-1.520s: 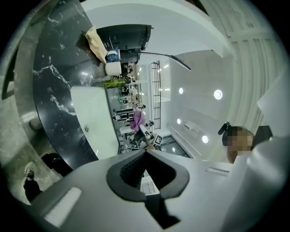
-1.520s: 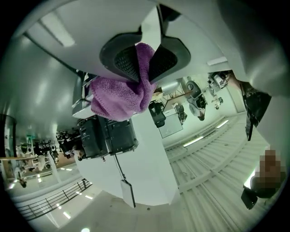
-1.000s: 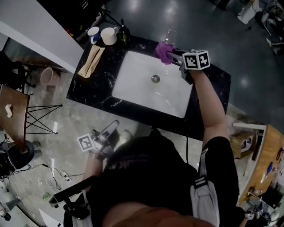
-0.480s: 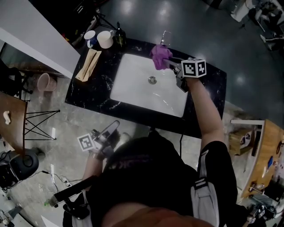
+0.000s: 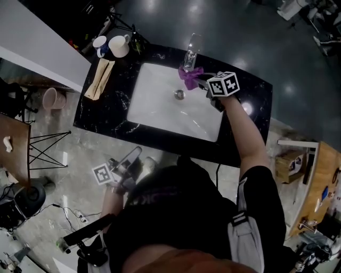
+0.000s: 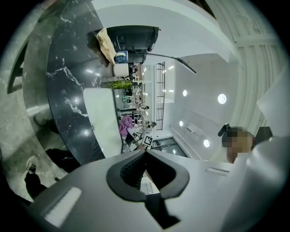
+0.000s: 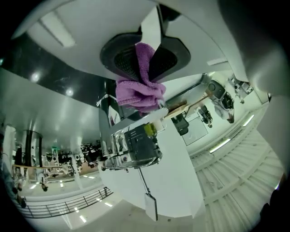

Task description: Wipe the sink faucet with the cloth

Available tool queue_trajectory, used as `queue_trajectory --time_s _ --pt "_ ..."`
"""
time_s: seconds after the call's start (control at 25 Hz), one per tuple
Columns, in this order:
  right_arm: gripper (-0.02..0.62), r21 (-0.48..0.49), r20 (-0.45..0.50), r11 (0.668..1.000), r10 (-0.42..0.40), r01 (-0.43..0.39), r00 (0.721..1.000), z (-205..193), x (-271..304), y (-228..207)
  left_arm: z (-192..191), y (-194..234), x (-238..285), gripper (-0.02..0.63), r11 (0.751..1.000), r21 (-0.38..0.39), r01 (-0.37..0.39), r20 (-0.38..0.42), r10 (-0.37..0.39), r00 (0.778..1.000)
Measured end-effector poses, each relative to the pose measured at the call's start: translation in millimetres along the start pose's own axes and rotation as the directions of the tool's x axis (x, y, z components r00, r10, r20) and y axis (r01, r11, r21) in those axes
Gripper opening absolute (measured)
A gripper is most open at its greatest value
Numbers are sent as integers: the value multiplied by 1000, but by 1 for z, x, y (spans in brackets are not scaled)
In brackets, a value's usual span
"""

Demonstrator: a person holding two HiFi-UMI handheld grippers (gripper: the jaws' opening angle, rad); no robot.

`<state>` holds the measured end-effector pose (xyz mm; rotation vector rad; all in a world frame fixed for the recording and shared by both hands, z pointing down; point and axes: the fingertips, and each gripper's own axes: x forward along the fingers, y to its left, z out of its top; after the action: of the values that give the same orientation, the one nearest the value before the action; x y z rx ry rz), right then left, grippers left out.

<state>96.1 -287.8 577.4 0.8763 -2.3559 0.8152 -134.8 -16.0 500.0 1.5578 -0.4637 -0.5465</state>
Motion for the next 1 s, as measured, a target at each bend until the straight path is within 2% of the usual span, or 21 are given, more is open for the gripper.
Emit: queue_trajectory --time_s 0.16,0.32,0.48,0.64,0.88,1.0 --pt "67 -13 78 1000 -4 5 997 33 11 -27 -3 7 2 2 999 -11 -33 49 33 998" --pt "67 76 128 997 -44 35 991 52 20 -63 -3 13 7 2 999 -25 -48 87 50 995" --pt "67 136 136 990 -43 24 990 51 29 -70 -2 15 11 2 998 -30 -46 104 49 993" --pt "66 175 188 984 -8 -25 982 50 25 -55 -2 10 13 2 999 -23 -30 96 32 995" --pt "66 148 233 980 97 -134 968 28 -1 -1 -1 -3 8 2 1000 -8 12 48 -11 999" --pt "66 166 265 976 91 -139 960 12 -22 27 2 -10 0 2 999 -2 34 16 -34 999"
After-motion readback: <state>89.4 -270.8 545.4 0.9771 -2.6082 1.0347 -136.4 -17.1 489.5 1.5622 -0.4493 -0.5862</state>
